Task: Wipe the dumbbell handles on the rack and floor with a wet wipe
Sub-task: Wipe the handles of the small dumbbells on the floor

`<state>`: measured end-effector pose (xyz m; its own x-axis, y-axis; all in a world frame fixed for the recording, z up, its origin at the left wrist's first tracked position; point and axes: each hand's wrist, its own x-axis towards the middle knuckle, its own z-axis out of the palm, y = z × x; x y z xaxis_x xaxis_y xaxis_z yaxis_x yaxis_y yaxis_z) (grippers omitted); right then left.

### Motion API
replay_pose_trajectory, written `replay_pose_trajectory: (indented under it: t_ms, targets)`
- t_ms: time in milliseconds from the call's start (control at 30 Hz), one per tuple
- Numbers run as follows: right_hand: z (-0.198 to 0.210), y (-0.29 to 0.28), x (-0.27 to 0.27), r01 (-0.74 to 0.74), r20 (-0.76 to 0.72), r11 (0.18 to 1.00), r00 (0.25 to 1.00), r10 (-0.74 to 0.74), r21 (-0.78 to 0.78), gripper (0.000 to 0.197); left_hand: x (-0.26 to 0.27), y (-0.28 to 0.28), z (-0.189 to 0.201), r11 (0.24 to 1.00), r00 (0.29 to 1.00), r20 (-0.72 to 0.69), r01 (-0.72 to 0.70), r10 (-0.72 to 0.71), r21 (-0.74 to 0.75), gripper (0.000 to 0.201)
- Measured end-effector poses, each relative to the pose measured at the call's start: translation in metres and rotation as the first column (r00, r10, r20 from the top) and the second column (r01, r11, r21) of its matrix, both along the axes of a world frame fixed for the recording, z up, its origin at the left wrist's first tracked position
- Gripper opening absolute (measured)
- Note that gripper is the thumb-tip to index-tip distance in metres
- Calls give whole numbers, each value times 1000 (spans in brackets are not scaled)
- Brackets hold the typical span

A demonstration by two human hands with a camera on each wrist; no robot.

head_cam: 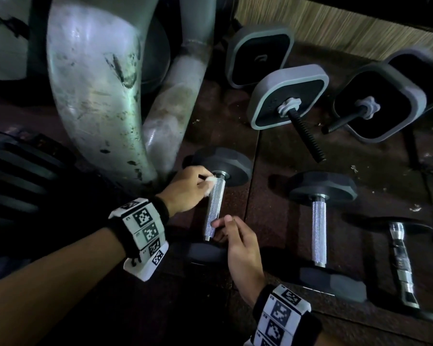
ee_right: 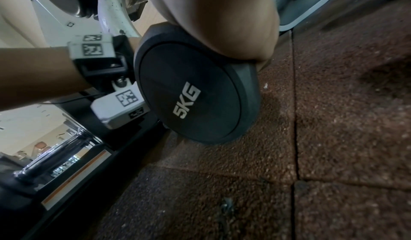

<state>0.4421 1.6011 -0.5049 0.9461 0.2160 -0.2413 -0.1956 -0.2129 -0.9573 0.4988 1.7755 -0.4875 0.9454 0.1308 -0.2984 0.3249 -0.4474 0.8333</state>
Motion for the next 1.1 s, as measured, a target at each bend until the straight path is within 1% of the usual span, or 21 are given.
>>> replay_pose_trajectory:
  t_ms: [33,100,167,200,267,333,367,467,533,633,733,800,833,900,933,967,1033,1100]
  targets:
    - [0,0,0,0,-9,1000,1000,0,15,42,0,-1,-2,1000,1000,14,-10,10,-9,9]
    - [-2,0,0,3,-14,999,1000,-3,39,42,-9,-4,-3,1000,1000,18,19,-19,25,12]
    - [-3,0,0,5,-9,999,1000,-4,53,41,-25,-3,-4,992,995,-48,95,-91,81,22]
    - [-4,0,-1,4,-9,998,1000,-4,60,41,-34,-1,-5,988,986,-98,141,-135,63,25]
    - [-5,0,-1,6,-11,997,1000,-5,71,41,-47,4,-6,976,959,-185,217,-215,-13,23]
    - [-5,1,-1,8,-8,998,1000,-7,69,40,-44,8,-5,968,946,-204,250,-251,-34,24]
    - [-5,1,-1,6,-5,998,1000,-6,67,39,-39,7,-6,971,953,-185,238,-240,-36,27]
    - [-5,0,-1,4,12,998,1000,-4,69,37,-14,-1,-7,992,990,-104,85,-95,-97,25]
    - [-4,-1,-1,4,19,997,1000,-5,72,35,-2,-4,-7,990,995,-86,34,-46,-135,25]
    - [-7,-2,-1,10,18,996,1000,-12,85,33,-13,-5,-7,987,986,-138,68,-89,-148,24]
    - [-8,-1,-1,17,16,995,1000,-19,100,32,-44,-3,-14,954,948,-266,97,-175,-282,19]
    - [-10,-1,-1,14,13,995,1000,-16,100,30,-58,1,-14,912,912,-325,110,-251,-395,23]
    - [-11,-1,-1,14,8,995,1000,-15,100,30,-59,3,-12,900,896,-343,125,-283,-417,28]
    - [-11,-1,0,9,-3,995,1000,-8,103,29,-51,7,-7,910,886,-349,161,-304,-382,32]
    - [-11,-1,0,4,-4,994,1000,-4,108,29,-43,7,-6,924,898,-344,149,-275,-351,29]
    - [-11,-2,0,1,-4,993,1000,0,114,30,-32,5,-6,941,916,-336,107,-219,-321,25]
    - [-11,-3,0,-3,1,993,1000,2,119,30,-10,0,-6,959,956,-283,-10,-73,-284,26]
    - [-11,-3,-1,-2,3,992,1000,2,125,30,5,-6,-8,958,971,-236,-91,26,-272,28]
